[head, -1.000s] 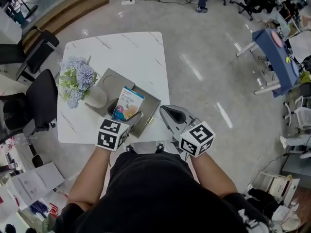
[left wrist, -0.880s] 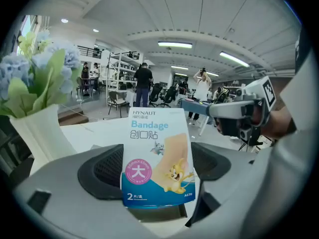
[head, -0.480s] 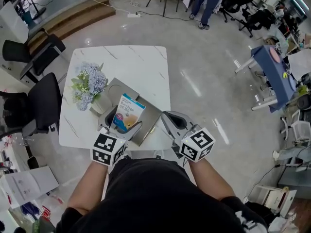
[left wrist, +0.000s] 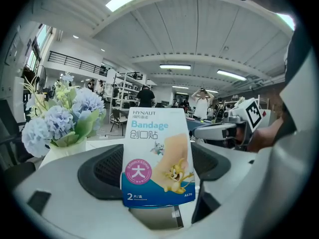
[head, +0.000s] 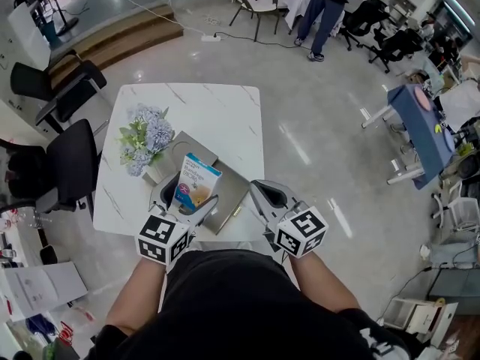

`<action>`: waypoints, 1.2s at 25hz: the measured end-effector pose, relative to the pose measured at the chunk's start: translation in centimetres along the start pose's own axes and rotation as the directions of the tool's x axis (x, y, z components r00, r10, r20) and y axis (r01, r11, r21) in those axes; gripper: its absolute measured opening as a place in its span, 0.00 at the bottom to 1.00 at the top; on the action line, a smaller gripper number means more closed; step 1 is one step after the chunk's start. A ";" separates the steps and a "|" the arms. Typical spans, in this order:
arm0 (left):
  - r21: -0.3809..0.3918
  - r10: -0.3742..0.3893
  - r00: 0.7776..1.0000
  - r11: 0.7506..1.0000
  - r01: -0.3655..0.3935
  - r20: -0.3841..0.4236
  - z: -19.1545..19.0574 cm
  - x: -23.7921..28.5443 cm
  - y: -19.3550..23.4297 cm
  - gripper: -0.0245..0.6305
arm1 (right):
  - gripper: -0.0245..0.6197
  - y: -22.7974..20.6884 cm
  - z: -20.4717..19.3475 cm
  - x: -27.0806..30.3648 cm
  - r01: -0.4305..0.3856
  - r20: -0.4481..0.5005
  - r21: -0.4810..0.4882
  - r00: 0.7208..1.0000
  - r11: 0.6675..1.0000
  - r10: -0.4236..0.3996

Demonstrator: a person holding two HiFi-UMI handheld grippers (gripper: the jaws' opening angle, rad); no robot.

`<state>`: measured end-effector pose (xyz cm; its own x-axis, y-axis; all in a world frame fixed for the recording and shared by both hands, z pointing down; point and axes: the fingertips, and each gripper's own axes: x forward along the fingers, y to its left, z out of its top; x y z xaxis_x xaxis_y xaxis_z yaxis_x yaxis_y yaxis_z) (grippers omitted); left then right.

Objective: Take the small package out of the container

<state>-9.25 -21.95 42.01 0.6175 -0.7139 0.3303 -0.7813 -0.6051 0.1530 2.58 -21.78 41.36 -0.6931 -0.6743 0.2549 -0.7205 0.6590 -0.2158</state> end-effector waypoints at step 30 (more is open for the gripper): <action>0.043 -0.017 1.000 0.999 0.017 0.008 1.2 0.0 -0.7 0.68 | 0.04 -0.5 -0.6 -0.1 0.021 -0.005 0.021 1.000 1.000 -0.021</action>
<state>-8.61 -21.91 40.79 0.6316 -0.7063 0.3199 -0.7663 -0.6314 0.1187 3.03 -21.83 41.97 -0.6778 -0.6863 0.2638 -0.7351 0.6376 -0.2303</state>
